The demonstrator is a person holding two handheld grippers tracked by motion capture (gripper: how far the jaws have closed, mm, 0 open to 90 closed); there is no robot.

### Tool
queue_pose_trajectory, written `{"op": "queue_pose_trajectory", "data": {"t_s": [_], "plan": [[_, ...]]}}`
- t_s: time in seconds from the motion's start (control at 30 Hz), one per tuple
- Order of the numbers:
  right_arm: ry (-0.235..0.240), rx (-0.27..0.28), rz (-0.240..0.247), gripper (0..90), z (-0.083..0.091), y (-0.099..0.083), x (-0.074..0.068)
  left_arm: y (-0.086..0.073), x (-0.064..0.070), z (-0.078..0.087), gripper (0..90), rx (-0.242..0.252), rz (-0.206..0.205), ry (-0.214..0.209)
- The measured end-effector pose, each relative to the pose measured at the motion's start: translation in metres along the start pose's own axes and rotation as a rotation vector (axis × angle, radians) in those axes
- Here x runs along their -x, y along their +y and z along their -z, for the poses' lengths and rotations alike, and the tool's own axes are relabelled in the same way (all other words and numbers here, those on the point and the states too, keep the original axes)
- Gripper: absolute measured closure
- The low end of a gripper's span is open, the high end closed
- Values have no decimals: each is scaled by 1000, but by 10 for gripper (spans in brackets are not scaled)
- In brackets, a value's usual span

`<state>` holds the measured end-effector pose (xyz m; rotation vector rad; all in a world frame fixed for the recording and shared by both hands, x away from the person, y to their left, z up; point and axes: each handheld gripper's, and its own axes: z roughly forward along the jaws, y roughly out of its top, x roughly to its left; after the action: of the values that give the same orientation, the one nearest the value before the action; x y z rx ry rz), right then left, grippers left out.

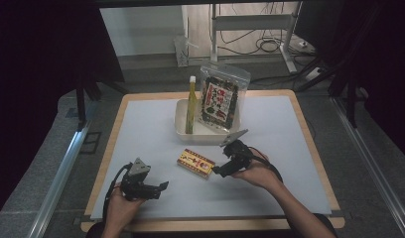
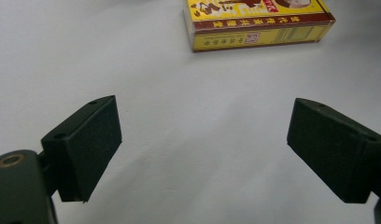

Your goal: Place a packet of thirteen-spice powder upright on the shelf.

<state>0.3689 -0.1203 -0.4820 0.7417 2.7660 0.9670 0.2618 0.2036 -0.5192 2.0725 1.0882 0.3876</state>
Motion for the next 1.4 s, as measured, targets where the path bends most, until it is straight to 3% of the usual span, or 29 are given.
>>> {"op": "queue_pose_trajectory", "data": {"t_s": [0.17,0.7,1.1,1.3,1.4], "plan": [[7,-67,72,185,-18,23,-8,-2,-2,0,95,-6,-4,8],[-1,-287,215,240,-76,80,-32,-3,-5,1,95,-8,-4,8],[-25,-424,212,277,-104,97,-35,-3,-5,1,95,-17,-8,4],[-25,-427,196,311,-105,97,-36,-3,-5,0,95,-16,-7,7],[-36,-380,197,317,-99,96,-37,-3,-5,0,96,-12,4,2]]}}
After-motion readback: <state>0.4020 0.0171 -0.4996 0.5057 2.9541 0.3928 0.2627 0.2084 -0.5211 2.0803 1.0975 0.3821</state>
